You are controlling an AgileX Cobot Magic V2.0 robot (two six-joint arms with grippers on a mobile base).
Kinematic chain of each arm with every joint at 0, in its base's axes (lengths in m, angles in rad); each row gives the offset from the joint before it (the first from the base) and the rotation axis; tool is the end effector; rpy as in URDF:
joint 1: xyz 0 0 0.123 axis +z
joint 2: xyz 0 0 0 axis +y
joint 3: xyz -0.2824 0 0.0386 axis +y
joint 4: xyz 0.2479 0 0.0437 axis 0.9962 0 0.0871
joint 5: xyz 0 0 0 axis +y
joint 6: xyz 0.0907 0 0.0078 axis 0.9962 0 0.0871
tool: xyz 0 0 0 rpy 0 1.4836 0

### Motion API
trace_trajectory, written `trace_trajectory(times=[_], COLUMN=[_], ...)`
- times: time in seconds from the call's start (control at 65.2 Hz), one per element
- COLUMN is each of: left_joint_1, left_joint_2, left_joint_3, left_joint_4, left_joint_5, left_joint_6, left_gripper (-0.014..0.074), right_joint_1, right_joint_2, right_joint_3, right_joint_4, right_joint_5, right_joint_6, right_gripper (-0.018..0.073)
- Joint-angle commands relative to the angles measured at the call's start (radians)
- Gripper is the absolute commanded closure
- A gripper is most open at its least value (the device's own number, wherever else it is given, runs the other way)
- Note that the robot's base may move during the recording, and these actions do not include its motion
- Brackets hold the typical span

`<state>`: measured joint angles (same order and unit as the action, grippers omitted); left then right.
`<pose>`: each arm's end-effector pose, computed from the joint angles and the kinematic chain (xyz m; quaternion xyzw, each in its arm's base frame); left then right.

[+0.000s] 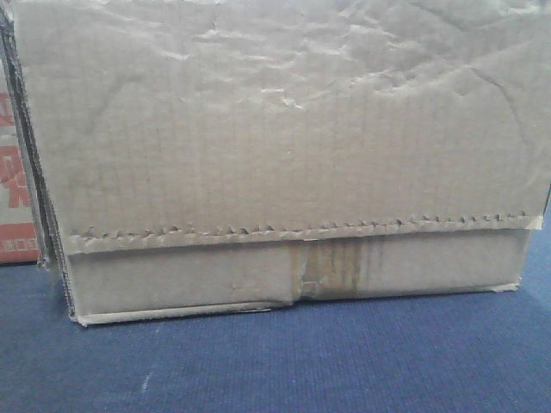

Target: Stack two boxes on right shelf middle

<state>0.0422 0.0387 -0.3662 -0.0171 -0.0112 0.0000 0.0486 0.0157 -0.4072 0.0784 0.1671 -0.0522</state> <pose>0.0229 0.0010 0.3311 -0.0161 0.5415 0.0106 0.8405 0.0173 0.0020 0.3288 -0.0122 0.5885 0.0336 0.8077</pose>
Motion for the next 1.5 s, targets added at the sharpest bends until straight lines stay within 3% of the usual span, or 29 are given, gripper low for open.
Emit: trace_trajectory(times=[0.0, 0.061, 0.153, 0.276, 0.353, 0.445, 0.49, 0.644, 0.935, 1.027, 1.104, 1.226, 1.364, 1.487], left_joint_1=[-0.006, -0.006, -0.006, -0.006, -0.009, -0.046, -0.065, -0.101, -0.101, -0.088, -0.052, 0.063, 0.198, 0.242], left_joint_2=[0.07, 0.142, 0.255, 0.405, 0.488, 0.548, 0.57, 0.675, 0.98, 1.1, 1.183, 1.293, 1.379, 1.444], left_joint_3=[-0.179, -0.286, -0.432, -0.58, -0.641, -0.657, -0.657, -0.672, -0.884, -0.969, -1.031, -1.121, -1.171, -1.171], left_joint_4=[-0.003, 0.004, 0.008, 0.025, 0.025, 0.025, 0.027, 0.031, 0.039, 0.047, 0.039, 0.017, -0.072, -0.093], left_joint_5=[0.195, 0.341, 0.492, 0.627, 0.688, 0.682, 0.675, 0.723, 1.021, 1.083, 1.118, 1.175, 1.206, 1.203], left_joint_6=[0.0, 0.0, 0.0, 0.0, 0.0, 0.0, 0.0, 0.0, 0.0, 0.065, 0.106, 0.178, 0.243, 0.262], left_gripper=[0.0706, 0.0697, 0.0603, 0.0372, 0.0234, 0.0108, 0.0074, 0.0026, 0.0029, 0.0029, 0.0029, 0.0029, 0.0029, 0.0029], right_joint_1=[0.001, 0.001, 0.001, 0.001, 0.001, 0.001, 0.001, 0.001, 0.011, 0.029, 0.043, 0.065, 0.084, 0.093], right_joint_2=[0.06, 0.13, 0.242, 0.392, 0.466, 0.545, 0.571, 0.646, 0.683, 0.683, 0.683, 0.683, 0.683, 0.683], right_joint_3=[-0.146, -0.247, -0.364, -0.489, -0.536, -0.559, -0.559, -0.559, -0.559, -0.559, -0.559, -0.559, -0.559, -0.559], right_joint_4=[-0.005, -0.005, -0.005, -0.005, -0.005, -0.005, -0.005, -0.005, 0.007, 0.007, 0.007, 0.007, 0.007, 0.007], right_joint_5=[0.104, 0.183, 0.252, 0.306, 0.335, 0.349, 0.349, 0.351, 0.351, 0.351, 0.353, 0.371, 0.387, 0.387], right_joint_6=[0.0, 0.0, 0.0, 0.0, 0.0, 0.0, 0.0, 0.0, 0.0, 0.0, 0.0, 0.0, 0.0, 0.0], right_gripper=[0.0711, 0.0693, 0.0599, 0.0355, 0.0187, 0.0021, -0.0017, -0.001, -0.001, -0.001, -0.001, -0.001, -0.001, -0.001])
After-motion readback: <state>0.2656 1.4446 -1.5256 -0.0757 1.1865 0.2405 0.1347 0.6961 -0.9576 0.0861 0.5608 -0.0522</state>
